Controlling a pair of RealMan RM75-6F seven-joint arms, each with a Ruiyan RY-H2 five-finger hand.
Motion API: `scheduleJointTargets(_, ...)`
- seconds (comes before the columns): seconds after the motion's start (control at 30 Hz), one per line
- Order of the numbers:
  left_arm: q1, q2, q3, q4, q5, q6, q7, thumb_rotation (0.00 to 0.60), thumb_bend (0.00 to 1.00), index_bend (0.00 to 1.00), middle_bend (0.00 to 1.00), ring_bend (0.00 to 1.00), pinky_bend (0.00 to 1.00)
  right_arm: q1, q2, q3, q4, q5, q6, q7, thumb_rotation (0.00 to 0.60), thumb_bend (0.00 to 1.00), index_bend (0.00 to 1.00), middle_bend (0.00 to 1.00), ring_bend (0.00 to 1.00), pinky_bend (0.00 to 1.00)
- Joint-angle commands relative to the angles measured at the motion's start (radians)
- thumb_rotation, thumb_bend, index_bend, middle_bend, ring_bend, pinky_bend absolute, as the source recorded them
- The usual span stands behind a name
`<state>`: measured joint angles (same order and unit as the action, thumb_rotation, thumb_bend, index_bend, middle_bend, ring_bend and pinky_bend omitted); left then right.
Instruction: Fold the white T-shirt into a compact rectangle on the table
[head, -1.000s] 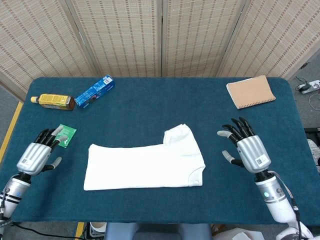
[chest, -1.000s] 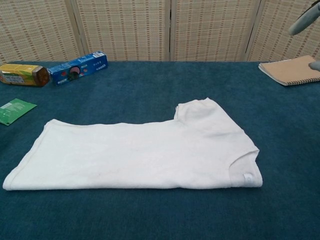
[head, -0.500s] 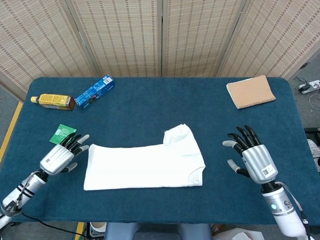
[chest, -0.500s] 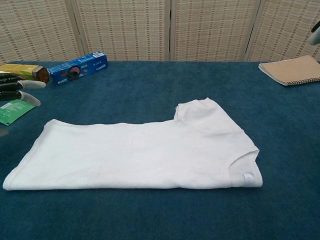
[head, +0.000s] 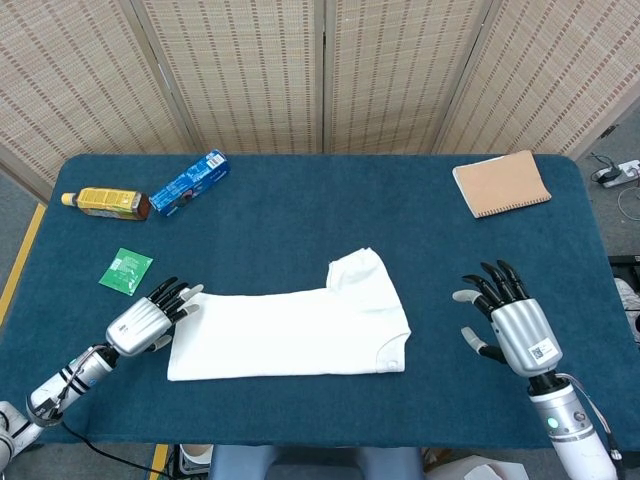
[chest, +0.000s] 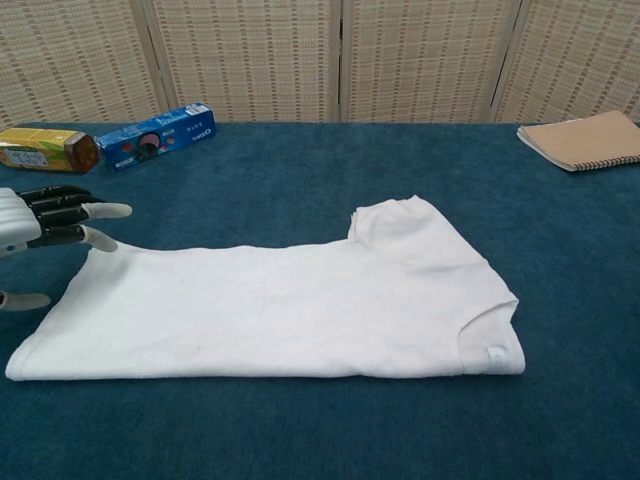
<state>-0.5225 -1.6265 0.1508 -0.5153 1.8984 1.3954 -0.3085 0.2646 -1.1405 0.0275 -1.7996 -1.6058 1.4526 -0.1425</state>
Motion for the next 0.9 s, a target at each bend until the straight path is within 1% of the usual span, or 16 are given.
scheduleJointTargets(0.03, 0.003, -0.03, 0.017, 0.056, -0.006, 0.004, -0.018, 0.6, 0.27, 0.25, 0.03, 0.0, 0.0, -0.003, 0.0, 0.002, -0.002, 0.001, 0.0, -0.003, 0.6, 0.25, 0.35, 0.24, 0.07, 0.0)
scheduleJointTargets(0.2, 0.011, -0.053, 0.028, 0.101, -0.019, 0.005, -0.044, 0.6, 0.27, 0.25, 0.03, 0.0, 0.0, -0.007, -0.003, 0.009, -0.005, 0.002, -0.002, -0.007, 0.6, 0.25, 0.35, 0.24, 0.07, 0.0)
scheduleJointTargets(0.43, 0.005, -0.08, 0.042, 0.129, -0.028, 0.002, -0.057, 0.6, 0.27, 0.25, 0.03, 0.0, 0.0, -0.017, -0.005, 0.016, -0.003, 0.005, 0.003, -0.003, 0.6, 0.25, 0.36, 0.24, 0.07, 0.0)
scheduleJointTargets(0.8, -0.004, -0.1, 0.055, 0.141, -0.045, -0.012, -0.06, 0.6, 0.27, 0.25, 0.03, 0.0, 0.0, -0.03, -0.003, 0.021, 0.0, 0.001, 0.008, 0.009, 0.6, 0.25, 0.36, 0.24, 0.07, 0.0)
scheduleJointTargets(0.9, -0.004, -0.104, 0.055, 0.135, -0.052, -0.012, -0.077, 0.6, 0.27, 0.26, 0.03, 0.0, 0.0, -0.033, -0.006, 0.024, 0.002, -0.003, 0.012, 0.012, 0.6, 0.25, 0.37, 0.25, 0.08, 0.0)
